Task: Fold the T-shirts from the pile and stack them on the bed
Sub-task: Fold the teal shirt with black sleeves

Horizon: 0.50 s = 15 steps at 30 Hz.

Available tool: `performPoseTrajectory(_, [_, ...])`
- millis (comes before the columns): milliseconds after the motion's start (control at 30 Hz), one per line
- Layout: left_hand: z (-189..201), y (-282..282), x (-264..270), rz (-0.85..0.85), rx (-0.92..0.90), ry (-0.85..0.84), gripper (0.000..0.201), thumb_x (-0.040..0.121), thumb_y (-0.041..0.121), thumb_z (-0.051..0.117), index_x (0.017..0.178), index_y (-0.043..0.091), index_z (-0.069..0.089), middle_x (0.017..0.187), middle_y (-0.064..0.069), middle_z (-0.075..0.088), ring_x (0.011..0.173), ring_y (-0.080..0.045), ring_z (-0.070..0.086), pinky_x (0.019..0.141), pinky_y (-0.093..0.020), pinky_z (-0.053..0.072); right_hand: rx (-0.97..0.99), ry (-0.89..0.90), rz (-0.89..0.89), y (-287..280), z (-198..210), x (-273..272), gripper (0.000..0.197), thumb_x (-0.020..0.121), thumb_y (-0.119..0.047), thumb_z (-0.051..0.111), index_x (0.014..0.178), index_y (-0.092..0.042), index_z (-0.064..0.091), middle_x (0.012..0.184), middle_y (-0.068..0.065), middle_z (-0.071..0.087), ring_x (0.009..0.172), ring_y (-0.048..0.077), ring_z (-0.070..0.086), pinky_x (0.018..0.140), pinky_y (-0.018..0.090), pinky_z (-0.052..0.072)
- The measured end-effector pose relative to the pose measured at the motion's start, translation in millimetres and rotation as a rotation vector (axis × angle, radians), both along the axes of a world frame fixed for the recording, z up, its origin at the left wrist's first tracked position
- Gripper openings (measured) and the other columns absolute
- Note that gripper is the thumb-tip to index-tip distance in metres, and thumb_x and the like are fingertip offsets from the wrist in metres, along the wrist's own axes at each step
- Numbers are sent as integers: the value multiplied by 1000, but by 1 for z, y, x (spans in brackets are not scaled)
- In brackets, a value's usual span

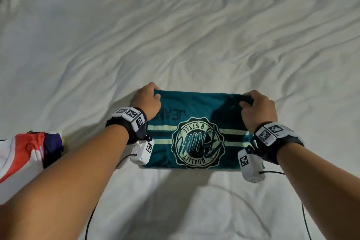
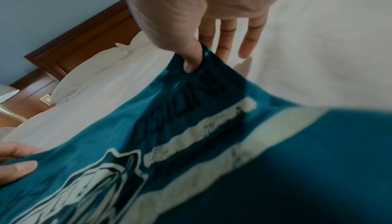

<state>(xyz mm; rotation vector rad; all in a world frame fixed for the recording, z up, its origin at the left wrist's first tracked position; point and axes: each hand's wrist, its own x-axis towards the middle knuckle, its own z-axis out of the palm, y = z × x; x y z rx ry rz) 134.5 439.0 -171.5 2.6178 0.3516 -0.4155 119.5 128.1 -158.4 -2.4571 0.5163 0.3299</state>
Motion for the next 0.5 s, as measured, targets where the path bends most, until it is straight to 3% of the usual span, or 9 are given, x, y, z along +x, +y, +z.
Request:
performPoseTrajectory(100, [3,-17,-19,5,214,-201,42,100,27,54,139,15,44,131,-16,48,123,-34,42,102,-51,39,-143,-149,16,11,-4,-10,37,99,-25,56,136,-21,52,137,8,52,128,32,44,109,49,37])
performPoseTrajectory(167, [7,-42,-46,-113,236,-295,51,98,31,54,145,15,40,138,-19,44,131,-36,39,108,-55,38,-201,-249,147,33,-3,-32,44,101,-33,51,143,-20,45,150,6,42,140,29,32,119,50,26])
performPoseTrajectory(267, [-15,-76,-84,-367,247,-173,62,101,38,44,159,21,25,165,-19,21,154,-38,14,119,-64,23,-255,-156,485,72,-23,-71,56,104,-42,34,154,-17,37,165,10,26,154,29,15,125,54,11])
performPoseTrajectory(333, [-38,-80,-90,-431,268,-94,67,105,46,32,163,31,3,171,-11,-4,157,-32,-5,122,-65,11,-301,-53,578,79,-46,-82,64,105,-49,22,162,-20,17,170,8,4,157,27,-4,125,54,3])
performPoseTrajectory(400, [-53,-73,-86,-426,275,-88,68,104,55,28,162,39,-5,171,-7,-12,157,-30,-10,122,-64,3,-336,-25,624,71,-60,-77,66,104,-56,18,163,-29,3,170,4,-7,156,25,-12,125,53,1])
performPoseTrajectory(500, [-59,-64,-80,-386,298,-98,69,103,62,25,161,42,-7,171,-7,-11,157,-31,-8,122,-64,0,-372,-55,681,50,-66,-68,67,103,-63,17,161,-37,-2,170,2,-9,156,25,-10,126,52,1])
